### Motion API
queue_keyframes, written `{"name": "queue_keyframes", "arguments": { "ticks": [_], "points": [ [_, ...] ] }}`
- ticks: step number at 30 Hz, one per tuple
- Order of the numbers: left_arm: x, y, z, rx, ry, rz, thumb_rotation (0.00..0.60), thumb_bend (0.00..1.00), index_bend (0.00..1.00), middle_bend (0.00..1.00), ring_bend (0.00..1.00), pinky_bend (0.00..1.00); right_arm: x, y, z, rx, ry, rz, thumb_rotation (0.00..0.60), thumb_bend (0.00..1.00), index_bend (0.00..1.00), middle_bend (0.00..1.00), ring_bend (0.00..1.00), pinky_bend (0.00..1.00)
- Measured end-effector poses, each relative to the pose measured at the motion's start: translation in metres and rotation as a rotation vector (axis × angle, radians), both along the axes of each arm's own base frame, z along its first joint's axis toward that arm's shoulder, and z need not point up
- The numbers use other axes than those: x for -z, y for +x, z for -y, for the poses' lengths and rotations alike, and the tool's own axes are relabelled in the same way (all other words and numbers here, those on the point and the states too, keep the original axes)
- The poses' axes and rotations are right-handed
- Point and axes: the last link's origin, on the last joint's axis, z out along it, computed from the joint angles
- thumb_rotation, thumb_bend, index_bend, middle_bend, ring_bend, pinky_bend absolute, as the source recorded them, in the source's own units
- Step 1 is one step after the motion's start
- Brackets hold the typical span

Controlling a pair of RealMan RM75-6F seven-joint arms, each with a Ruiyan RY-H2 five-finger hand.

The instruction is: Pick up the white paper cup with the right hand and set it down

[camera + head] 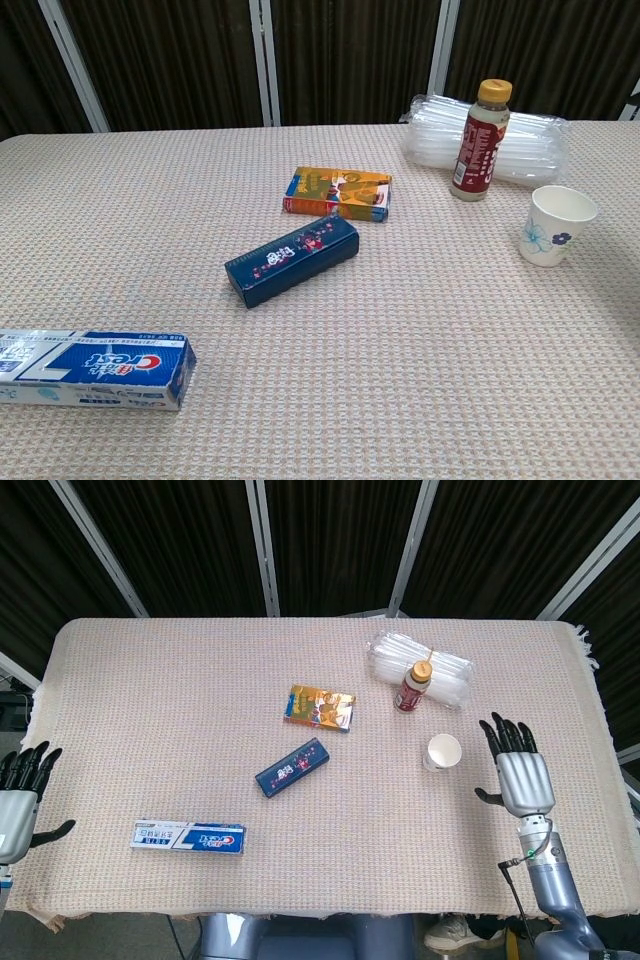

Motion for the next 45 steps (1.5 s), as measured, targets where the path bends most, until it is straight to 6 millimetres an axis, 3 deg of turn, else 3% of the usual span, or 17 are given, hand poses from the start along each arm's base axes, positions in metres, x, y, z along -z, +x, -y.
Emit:
{"name": "queue_keyframes", "arguments": {
  "ticks": [12, 22, 45],
  "points": [
    [0.000, 0.000, 0.000, 0.003, -0.003, 0.001, 0.600, 0.00, 0.00, 0.00, 0.00, 0.00, 0.020, 0.018, 0.027, 0.074, 0.103, -0.048, 0.600, 0.10, 0.20, 0.00, 0.00, 0.00],
    [0.000, 0.000, 0.000, 0.002, -0.004, 0.000, 0.600, 0.00, 0.00, 0.00, 0.00, 0.00, 0.042, 0.026, 0.048, 0.095, 0.119, -0.073, 0.600, 0.10, 0.20, 0.00, 0.00, 0.00],
    [0.000, 0.001, -0.002, -0.003, -0.006, -0.003, 0.600, 0.00, 0.00, 0.00, 0.00, 0.00, 0.062, 0.019, 0.072, 0.139, 0.128, -0.114, 0.600, 0.12, 0.35, 0.06, 0.00, 0.00]
  ]
}}
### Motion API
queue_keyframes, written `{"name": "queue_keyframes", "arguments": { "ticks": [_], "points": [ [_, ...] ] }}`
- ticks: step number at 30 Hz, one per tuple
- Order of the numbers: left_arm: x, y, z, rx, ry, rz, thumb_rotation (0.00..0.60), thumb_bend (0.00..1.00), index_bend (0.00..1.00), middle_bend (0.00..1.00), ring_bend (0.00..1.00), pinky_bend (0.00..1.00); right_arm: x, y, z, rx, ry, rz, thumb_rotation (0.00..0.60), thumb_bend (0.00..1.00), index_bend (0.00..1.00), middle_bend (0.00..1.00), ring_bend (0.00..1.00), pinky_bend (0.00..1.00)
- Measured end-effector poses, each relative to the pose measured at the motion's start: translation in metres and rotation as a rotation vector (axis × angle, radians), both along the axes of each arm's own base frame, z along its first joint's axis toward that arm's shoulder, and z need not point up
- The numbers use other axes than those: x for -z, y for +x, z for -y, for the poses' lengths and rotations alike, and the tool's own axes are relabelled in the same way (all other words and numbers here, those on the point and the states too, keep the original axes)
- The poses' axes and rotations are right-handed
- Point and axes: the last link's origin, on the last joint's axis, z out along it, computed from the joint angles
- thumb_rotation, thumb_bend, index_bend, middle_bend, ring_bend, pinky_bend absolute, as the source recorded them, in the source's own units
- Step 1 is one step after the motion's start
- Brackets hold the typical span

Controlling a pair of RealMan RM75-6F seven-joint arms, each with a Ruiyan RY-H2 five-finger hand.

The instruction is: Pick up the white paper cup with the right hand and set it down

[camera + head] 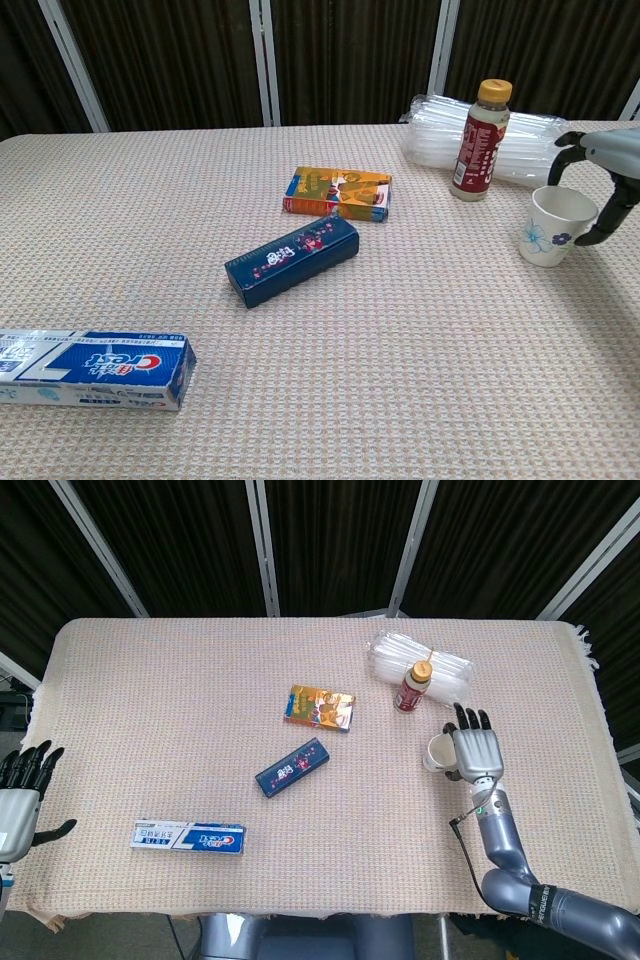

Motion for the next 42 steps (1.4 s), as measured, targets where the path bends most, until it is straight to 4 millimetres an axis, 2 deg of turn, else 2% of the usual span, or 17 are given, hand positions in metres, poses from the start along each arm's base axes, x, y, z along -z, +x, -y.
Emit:
{"name": "queue_keyframes", "arguments": {
  "ticks": [8, 15, 26, 33, 36, 42],
  "points": [
    [0.000, 0.000, 0.000, 0.000, -0.002, 0.000, 0.600, 0.00, 0.00, 0.00, 0.00, 0.00, 0.003, 0.000, 0.003, 0.007, -0.012, 0.007, 0.600, 0.13, 0.43, 0.11, 0.00, 0.00],
    [0.000, 0.000, 0.000, 0.000, -0.002, -0.001, 0.600, 0.00, 0.00, 0.00, 0.00, 0.00, 0.003, 0.007, 0.001, -0.011, -0.016, 0.034, 0.600, 0.13, 0.44, 0.12, 0.00, 0.00],
    [0.000, 0.000, 0.000, 0.000, -0.001, -0.001, 0.600, 0.00, 0.00, 0.00, 0.00, 0.00, 0.010, 0.045, -0.014, -0.002, 0.028, 0.288, 0.600, 0.13, 0.45, 0.12, 0.00, 0.00],
    [0.000, 0.000, 0.000, 0.001, -0.003, 0.002, 0.600, 0.00, 0.00, 0.00, 0.00, 0.00, 0.027, 0.060, -0.015, 0.035, 0.026, 0.414, 0.600, 0.13, 0.45, 0.12, 0.00, 0.00],
    [0.000, 0.000, 0.000, 0.001, -0.003, 0.001, 0.600, 0.00, 0.00, 0.00, 0.00, 0.00, 0.032, 0.059, -0.013, 0.058, 0.008, 0.443, 0.600, 0.13, 0.45, 0.12, 0.00, 0.00],
    [-0.001, 0.000, 0.000, 0.003, -0.006, 0.003, 0.600, 0.00, 0.00, 0.00, 0.00, 0.00, 0.037, 0.042, -0.007, 0.112, -0.027, 0.423, 0.600, 0.13, 0.45, 0.12, 0.00, 0.00]
  ]
}}
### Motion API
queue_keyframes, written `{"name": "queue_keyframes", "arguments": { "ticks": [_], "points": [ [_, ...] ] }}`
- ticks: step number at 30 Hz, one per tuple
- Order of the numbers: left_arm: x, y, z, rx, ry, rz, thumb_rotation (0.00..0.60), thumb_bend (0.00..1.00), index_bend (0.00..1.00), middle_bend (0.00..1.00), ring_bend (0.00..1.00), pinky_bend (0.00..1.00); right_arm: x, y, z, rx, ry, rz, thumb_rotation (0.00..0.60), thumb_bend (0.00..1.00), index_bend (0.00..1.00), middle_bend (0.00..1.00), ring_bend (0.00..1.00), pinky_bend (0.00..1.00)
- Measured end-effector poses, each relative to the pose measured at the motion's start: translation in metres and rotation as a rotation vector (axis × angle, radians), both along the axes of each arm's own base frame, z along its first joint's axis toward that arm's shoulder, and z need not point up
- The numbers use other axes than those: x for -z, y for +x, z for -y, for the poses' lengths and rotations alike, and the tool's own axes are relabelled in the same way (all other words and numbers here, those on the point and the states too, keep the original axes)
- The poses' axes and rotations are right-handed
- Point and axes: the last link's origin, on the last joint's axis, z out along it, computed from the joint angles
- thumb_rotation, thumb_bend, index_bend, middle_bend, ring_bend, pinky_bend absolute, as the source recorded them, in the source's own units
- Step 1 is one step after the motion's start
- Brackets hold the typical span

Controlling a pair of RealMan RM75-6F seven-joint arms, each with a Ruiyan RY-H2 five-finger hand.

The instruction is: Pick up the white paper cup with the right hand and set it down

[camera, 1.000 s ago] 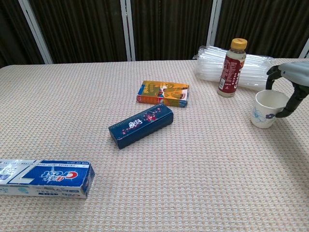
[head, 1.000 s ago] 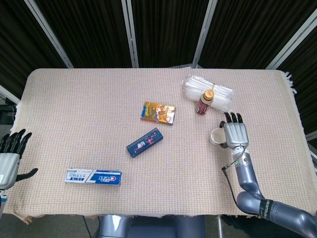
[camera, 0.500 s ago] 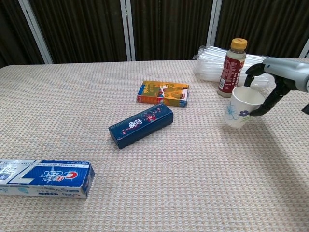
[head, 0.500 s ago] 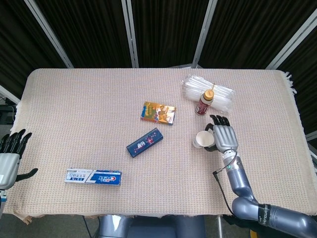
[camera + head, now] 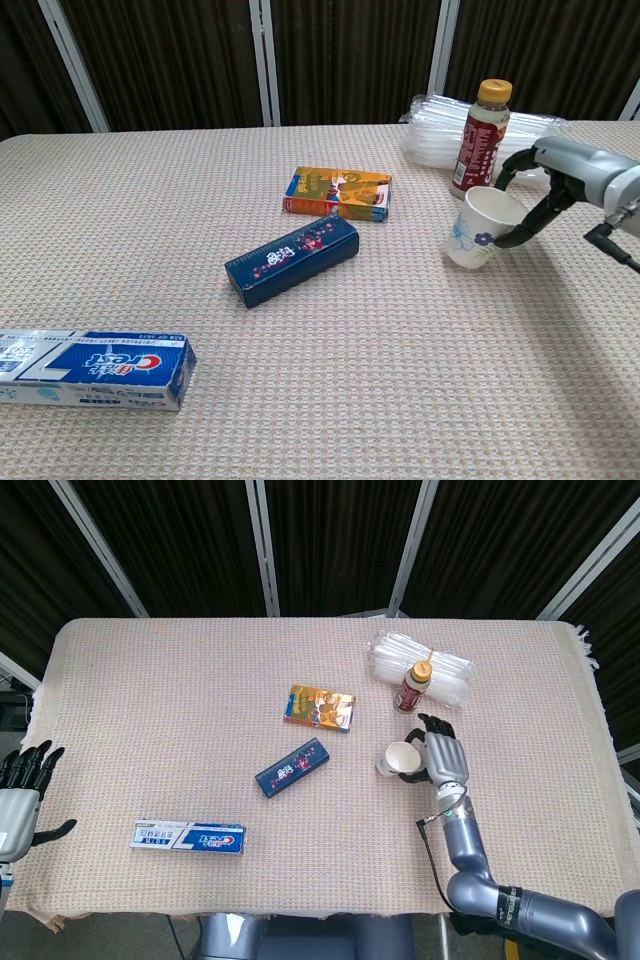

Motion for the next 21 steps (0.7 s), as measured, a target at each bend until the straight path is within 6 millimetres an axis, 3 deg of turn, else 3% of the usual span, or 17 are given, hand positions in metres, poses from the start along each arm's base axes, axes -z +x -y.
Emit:
{"name": "queue_keyframes", "arguments": {
  "ticks": [10, 14, 17, 21],
  "points": [
    [0.000, 0.000, 0.000, 0.001, -0.001, -0.001, 0.600, 0.00, 0.00, 0.00, 0.00, 0.00, -0.003, -0.026, 0.003, 0.120, -0.011, -0.018, 0.600, 0.13, 0.45, 0.11, 0.00, 0.00],
    [0.000, 0.000, 0.001, 0.002, 0.000, 0.000, 0.600, 0.00, 0.00, 0.00, 0.00, 0.00, -0.011, -0.031, 0.004, 0.127, -0.030, -0.076, 0.600, 0.13, 0.30, 0.01, 0.00, 0.00],
    [0.000, 0.000, 0.001, 0.003, -0.001, 0.000, 0.600, 0.00, 0.00, 0.00, 0.00, 0.00, -0.015, -0.033, 0.003, 0.125, -0.038, -0.123, 0.600, 0.13, 0.18, 0.00, 0.00, 0.00],
    [0.000, 0.000, 0.001, 0.005, -0.001, 0.000, 0.600, 0.00, 0.00, 0.00, 0.00, 0.00, -0.018, -0.032, 0.000, 0.100, -0.052, -0.179, 0.600, 0.13, 0.12, 0.00, 0.00, 0.00]
  ]
}}
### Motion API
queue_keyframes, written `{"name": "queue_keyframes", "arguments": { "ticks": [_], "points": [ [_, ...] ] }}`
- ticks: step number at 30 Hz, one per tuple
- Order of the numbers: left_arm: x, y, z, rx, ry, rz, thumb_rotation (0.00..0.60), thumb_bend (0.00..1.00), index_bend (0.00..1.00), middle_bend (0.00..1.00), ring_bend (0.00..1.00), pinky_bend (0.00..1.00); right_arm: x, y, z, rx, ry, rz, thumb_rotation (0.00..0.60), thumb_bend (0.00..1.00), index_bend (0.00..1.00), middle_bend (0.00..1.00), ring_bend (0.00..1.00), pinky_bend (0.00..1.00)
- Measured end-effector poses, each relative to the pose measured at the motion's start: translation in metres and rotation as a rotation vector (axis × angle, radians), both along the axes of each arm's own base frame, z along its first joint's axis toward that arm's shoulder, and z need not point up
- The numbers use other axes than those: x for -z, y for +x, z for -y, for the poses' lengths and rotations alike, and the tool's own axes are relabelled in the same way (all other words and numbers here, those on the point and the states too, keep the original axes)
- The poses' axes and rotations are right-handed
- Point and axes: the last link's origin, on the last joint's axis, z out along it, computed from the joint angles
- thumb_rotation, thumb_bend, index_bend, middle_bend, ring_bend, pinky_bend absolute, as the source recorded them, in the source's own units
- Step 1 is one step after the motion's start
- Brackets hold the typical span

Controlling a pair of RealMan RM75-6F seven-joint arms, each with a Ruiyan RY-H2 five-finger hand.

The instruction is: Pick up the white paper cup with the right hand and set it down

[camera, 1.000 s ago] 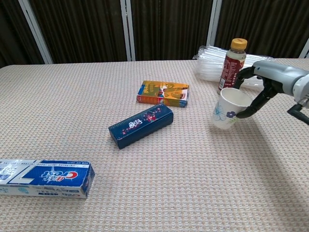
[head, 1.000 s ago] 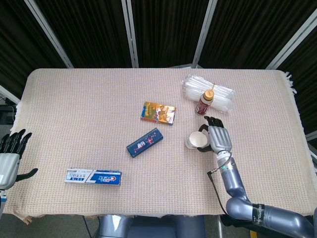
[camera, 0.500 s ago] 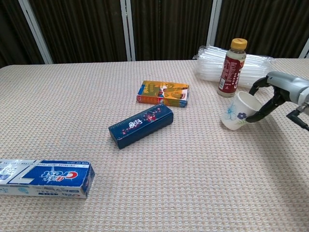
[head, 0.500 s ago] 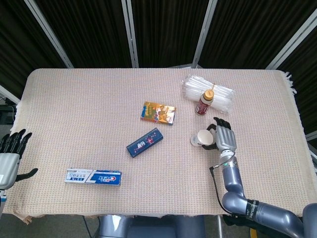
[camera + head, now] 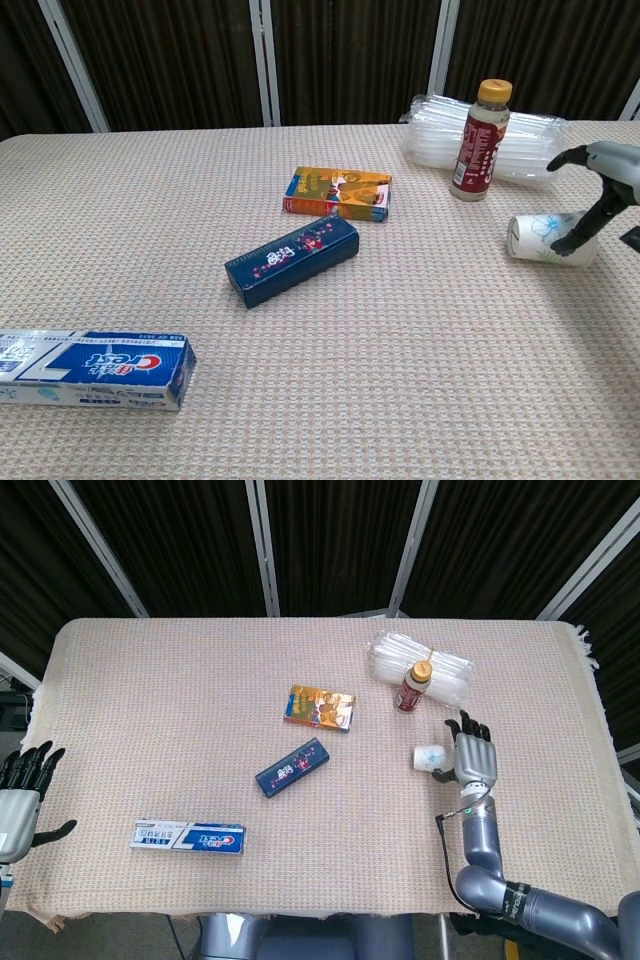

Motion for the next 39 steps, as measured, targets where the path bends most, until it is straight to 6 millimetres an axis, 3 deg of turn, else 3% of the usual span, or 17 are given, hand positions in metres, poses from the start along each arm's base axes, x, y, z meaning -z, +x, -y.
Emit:
{"name": "queue_keyframes", "arguments": {
  "ticks": [5, 11, 28, 39],
  "points": [
    [0.000, 0.000, 0.000, 0.000, -0.001, 0.001, 0.600, 0.00, 0.00, 0.00, 0.00, 0.00, 0.004, 0.003, -0.003, -0.025, 0.004, -0.052, 0.600, 0.13, 0.11, 0.00, 0.00, 0.00],
    [0.000, 0.000, 0.000, 0.000, 0.000, 0.000, 0.600, 0.00, 0.00, 0.00, 0.00, 0.00, 0.010, 0.003, -0.004, -0.044, 0.021, -0.114, 0.600, 0.13, 0.29, 0.00, 0.00, 0.00],
    [0.000, 0.000, -0.001, -0.001, -0.005, 0.004, 0.600, 0.00, 0.00, 0.00, 0.00, 0.00, 0.039, 0.009, 0.002, -0.089, 0.024, -0.221, 0.600, 0.15, 0.39, 0.06, 0.00, 0.00],
    [0.000, 0.000, -0.002, -0.002, -0.008, 0.004, 0.600, 0.00, 0.00, 0.00, 0.00, 0.00, 0.045, 0.010, 0.005, -0.092, 0.022, -0.233, 0.600, 0.19, 0.47, 0.11, 0.00, 0.00]
  ]
}}
